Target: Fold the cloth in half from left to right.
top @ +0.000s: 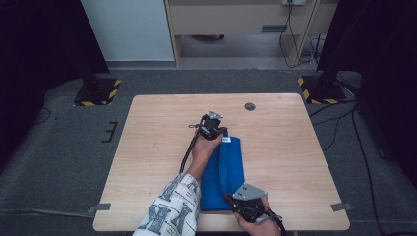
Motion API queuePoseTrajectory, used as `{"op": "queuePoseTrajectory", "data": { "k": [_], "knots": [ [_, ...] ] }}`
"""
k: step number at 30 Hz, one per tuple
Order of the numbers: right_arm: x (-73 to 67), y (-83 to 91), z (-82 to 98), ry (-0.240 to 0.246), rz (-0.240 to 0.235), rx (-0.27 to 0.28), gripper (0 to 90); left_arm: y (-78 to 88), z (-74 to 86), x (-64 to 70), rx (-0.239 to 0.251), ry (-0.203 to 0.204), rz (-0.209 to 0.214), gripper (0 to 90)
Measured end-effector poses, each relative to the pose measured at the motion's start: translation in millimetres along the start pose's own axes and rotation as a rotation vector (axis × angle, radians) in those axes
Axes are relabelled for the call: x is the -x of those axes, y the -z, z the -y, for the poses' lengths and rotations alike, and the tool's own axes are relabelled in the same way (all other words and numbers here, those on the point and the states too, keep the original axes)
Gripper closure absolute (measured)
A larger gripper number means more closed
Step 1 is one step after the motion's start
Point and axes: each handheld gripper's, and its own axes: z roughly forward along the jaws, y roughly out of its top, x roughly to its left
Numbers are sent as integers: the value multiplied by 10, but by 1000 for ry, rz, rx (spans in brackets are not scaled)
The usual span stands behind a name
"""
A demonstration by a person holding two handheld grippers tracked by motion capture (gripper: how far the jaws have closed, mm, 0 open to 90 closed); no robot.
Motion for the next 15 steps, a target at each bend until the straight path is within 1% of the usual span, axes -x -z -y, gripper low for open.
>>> {"op": "queuePoseTrajectory", "data": {
  "k": [5, 8, 12, 13, 15],
  "knots": [
    [28, 16, 32, -6, -3, -11, 848, -21, 0, 21, -9, -1, 3, 884],
    [29, 19, 44, -10, -4, -15, 845, -21, -2, 28, -7, 7, 8, 884],
    [30, 31, 50, -12, -3, -20, 837, -31, -1, 64, -8, 1, 11, 883],
    [34, 32, 54, -13, -3, -21, 832, -37, 2, 71, -15, -3, 8, 883],
    [47, 28, 66, -17, -5, -24, 819, -51, 7, 79, -20, 0, 10, 881]
  ]
}}
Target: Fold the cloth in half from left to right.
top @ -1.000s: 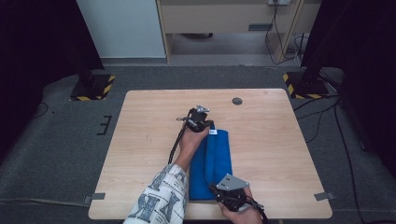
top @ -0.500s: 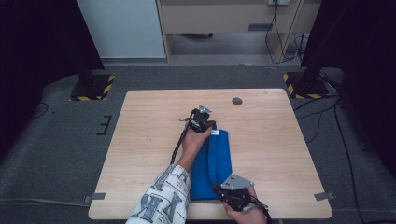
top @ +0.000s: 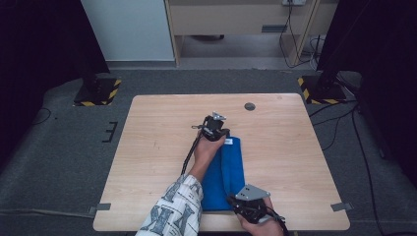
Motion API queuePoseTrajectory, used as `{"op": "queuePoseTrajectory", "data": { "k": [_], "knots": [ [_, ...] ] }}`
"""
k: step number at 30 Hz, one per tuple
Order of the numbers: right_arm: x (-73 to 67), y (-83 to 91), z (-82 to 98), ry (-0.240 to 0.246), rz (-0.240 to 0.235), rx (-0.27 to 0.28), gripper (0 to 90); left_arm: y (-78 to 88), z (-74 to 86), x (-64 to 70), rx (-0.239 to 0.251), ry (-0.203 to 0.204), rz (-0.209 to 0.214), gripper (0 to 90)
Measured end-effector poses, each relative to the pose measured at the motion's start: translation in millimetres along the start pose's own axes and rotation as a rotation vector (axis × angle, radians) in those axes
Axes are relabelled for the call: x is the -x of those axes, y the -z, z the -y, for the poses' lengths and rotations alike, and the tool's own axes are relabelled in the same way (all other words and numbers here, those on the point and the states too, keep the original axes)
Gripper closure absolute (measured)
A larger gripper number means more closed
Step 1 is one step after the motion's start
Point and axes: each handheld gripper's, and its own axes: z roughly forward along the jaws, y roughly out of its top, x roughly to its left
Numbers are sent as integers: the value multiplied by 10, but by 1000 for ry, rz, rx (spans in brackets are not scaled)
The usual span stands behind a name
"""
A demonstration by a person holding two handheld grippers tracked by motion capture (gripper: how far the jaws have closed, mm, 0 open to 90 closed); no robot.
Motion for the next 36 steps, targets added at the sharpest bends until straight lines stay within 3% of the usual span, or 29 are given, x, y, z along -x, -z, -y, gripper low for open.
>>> {"op": "queuePoseTrajectory", "data": {
  "k": [14, 24, 26, 31, 36],
  "knots": [
    [59, 76, 40, -20, 1, -4, 826, -23, -17, 61, 20, 5, 12, 883],
    [65, 82, 97, -19, -10, -41, 790, -79, -8, 119, 10, 8, 32, 879],
    [78, 76, 110, -36, -1, -51, 720, -88, -1, 121, 7, 16, 30, 834],
    [145, 77, 127, -68, 29, -63, 477, -81, -6, 118, 33, 9, 23, 617],
    [192, 87, 128, -76, 56, -59, 352, -56, -14, 101, 58, 29, 47, 420]
  ]
}}
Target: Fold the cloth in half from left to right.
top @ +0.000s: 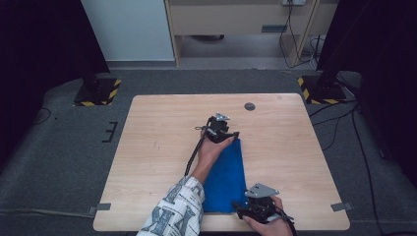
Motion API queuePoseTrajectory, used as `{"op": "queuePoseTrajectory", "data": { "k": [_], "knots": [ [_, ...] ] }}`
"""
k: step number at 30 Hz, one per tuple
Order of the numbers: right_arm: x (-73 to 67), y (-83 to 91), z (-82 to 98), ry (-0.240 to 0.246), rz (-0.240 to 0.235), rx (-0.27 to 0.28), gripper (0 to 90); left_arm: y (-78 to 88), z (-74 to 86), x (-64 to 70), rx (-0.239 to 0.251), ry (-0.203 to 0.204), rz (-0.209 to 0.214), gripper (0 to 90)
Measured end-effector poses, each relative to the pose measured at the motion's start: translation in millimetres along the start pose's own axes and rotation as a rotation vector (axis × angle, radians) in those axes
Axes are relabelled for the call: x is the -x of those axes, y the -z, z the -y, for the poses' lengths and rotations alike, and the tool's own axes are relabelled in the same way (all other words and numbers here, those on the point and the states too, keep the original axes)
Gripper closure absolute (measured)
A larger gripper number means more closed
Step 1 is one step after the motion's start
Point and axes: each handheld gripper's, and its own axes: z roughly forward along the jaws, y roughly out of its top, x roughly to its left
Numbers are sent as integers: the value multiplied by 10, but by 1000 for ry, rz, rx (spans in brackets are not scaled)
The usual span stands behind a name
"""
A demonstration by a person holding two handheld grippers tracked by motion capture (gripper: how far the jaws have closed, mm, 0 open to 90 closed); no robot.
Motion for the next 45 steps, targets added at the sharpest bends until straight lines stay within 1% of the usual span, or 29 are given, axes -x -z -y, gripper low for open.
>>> {"op": "queuePoseTrajectory", "data": {
  "k": [2, 4, 7, 8, 11, 12, 13, 18, 21, 22, 24, 26, 27, 28, 29, 30, 31, 32, 33, 34, 36, 40, 43, 45],
  "knots": [
    [13, -9, -2, -3, 4, -3, 322, 24, -4, -3, 10, -1, 10, 381],
    [19, -13, 1, -12, 4, -6, 302, 54, -14, -10, 20, -4, 9, 358],
    [24, -8, -1, -10, 11, -2, 302, 109, -33, -22, 36, -2, 6, 339],
    [28, 0, -3, -8, 12, -3, 343, 129, -39, -26, 36, -1, 5, 334],
    [15, 35, -17, -2, 4, 15, 377, 203, -43, -30, 47, -8, 2, 323],
    [9, 48, -21, 8, -1, 20, 409, 229, -41, -29, 49, -10, 1, 322],
    [-1, 61, -23, 11, 4, 27, 429, 262, -35, -30, 52, -17, -3, 321],
    [9, 86, -45, 14, -3, 46, 551, 387, -14, -60, 60, -38, -21, 312],
    [39, 101, -64, 10, 4, 57, 592, 472, 20, -104, 61, -51, -28, 305],
    [55, 104, -76, 12, 10, 60, 593, 495, 36, -122, 59, -52, -30, 299],
    [105, 102, -110, 10, 21, 64, 593, 530, 80, -164, 45, -51, -44, 271],
    [168, 71, -152, 9, 24, 64, 589, 566, 143, -207, 33, -38, -58, 240],
    [204, 43, -176, 11, 28, 59, 583, 584, 166, -229, 24, -44, -65, 239],
    [243, 16, -201, 6, 38, 60, 573, 596, 182, -250, 16, -52, -81, 233],
    [284, -9, -228, -1, 36, 63, 562, 611, 195, -274, 13, -51, -93, 217],
    [323, -32, -257, -8, 33, 64, 550, 626, 207, -299, 13, -45, -94, 209],
    [360, -62, -282, -15, 41, 69, 531, 642, 220, -326, 14, -36, -94, 208],
    [360, -62, -282, -15, 41, 69, 531, 642, 220, -326, 14, -36, -94, 207],
    [458, -142, -343, -34, 39, 62, 507, 662, 238, -360, 10, -36, -104, 200],
    [492, -165, -359, -33, 45, 60, 497, 666, 247, -376, 9, -33, -103, 194],
    [568, -217, -396, -48, 44, 56, 477, 670, 262, -399, 3, -28, -102, 185],
    [735, -323, -462, -78, 59, 50, 443, 673, 303, -424, -25, -24, -105, 151],
    [824, -371, -514, -97, 78, 47, 410, 684, 312, -434, -48, -32, -119, 131],
    [866, -398, -577, -99, 87, 36, 387, 702, 306, -440, -52, -23, -118, 129]
  ]
}}
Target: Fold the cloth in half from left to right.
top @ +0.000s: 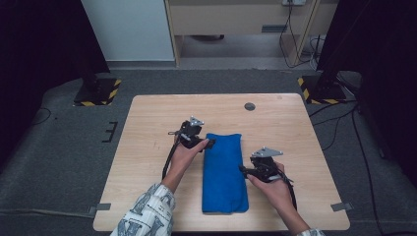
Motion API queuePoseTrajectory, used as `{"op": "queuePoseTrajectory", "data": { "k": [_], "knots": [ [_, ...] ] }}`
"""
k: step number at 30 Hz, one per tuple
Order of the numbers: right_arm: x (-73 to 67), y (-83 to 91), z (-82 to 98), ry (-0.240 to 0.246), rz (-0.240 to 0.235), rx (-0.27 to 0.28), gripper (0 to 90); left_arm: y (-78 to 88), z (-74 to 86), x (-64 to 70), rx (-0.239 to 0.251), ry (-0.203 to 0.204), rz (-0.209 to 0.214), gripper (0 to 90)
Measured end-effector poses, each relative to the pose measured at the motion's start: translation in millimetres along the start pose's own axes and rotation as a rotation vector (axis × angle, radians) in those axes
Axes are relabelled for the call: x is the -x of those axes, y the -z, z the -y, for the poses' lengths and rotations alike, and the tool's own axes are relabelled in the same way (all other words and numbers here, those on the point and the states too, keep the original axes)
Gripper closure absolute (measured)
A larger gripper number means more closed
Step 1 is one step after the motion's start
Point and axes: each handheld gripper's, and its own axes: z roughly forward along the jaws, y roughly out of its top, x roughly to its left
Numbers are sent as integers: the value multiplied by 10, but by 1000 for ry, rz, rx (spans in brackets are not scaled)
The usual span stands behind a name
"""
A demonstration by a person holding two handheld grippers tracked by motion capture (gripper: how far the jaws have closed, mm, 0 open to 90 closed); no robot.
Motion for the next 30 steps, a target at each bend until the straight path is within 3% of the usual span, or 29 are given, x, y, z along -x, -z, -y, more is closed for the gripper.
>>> {"op": "queuePoseTrajectory", "data": {
  "k": [4, 13, 23, 30],
  "knots": [
    [51, -43, -109, -5, 7, 0, 373, 35, -9, -4, 3, 11, 17, 130],
    [134, -243, -392, 17, 23, -45, 319, 27, -17, -19, -40, -25, 5, 130],
    [204, -462, -639, 9, 17, -65, 279, 52, -14, -73, -32, -5, 16, 126],
    [208, -530, -752, 31, 29, -78, 290, 68, -5, -123, -33, 5, 20, 138]
  ]
}}
